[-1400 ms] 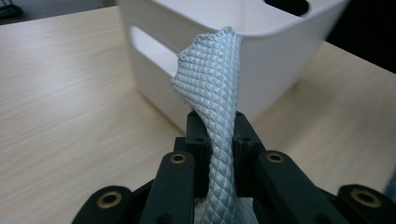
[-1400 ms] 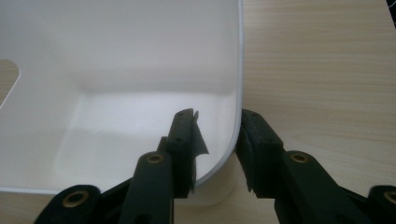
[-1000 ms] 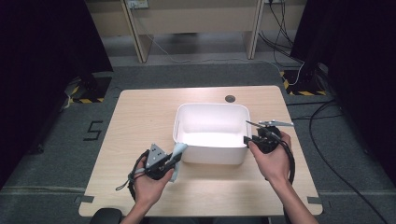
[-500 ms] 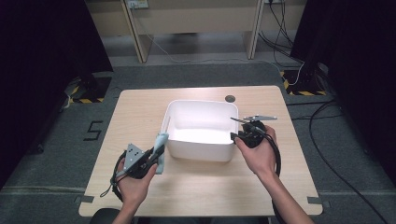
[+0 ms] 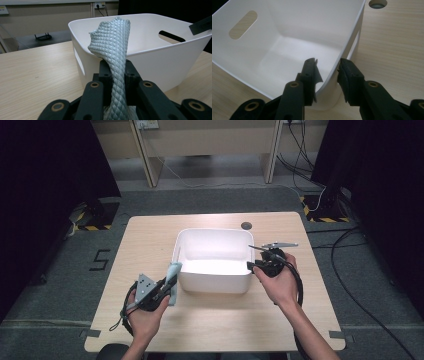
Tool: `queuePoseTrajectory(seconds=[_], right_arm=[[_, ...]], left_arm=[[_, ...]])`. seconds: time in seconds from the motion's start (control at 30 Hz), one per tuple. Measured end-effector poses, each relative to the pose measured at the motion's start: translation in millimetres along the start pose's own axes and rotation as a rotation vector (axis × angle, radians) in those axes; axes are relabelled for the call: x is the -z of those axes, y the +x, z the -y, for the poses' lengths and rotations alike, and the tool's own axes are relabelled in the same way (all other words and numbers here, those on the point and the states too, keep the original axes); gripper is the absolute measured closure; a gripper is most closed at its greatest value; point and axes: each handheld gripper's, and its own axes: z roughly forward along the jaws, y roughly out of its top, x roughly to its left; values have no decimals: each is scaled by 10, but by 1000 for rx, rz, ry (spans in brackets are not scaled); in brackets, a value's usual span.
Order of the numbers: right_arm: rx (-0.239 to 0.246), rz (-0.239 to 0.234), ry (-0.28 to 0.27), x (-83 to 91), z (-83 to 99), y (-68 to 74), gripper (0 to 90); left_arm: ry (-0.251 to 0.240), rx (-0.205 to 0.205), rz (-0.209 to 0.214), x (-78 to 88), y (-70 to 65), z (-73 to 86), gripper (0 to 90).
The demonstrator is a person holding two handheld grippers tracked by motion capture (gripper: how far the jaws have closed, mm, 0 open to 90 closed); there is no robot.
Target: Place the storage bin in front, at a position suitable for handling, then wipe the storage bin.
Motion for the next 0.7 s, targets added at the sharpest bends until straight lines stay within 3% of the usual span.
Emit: queuePoseTrajectory(seconds=[0.23,0.53,0.7], right_arm=[[18,3,15,-21,-40,-10,672],[22,-15,18,-69,-81,-39,709],[28,2,16,-95,-100,-13,718]], left_arm=[[-16,-16,-8,65,3,18,800],[-43,-25,-12,29,-23,-22,800],[-51,-36,-15,53,-52,-10,800]])
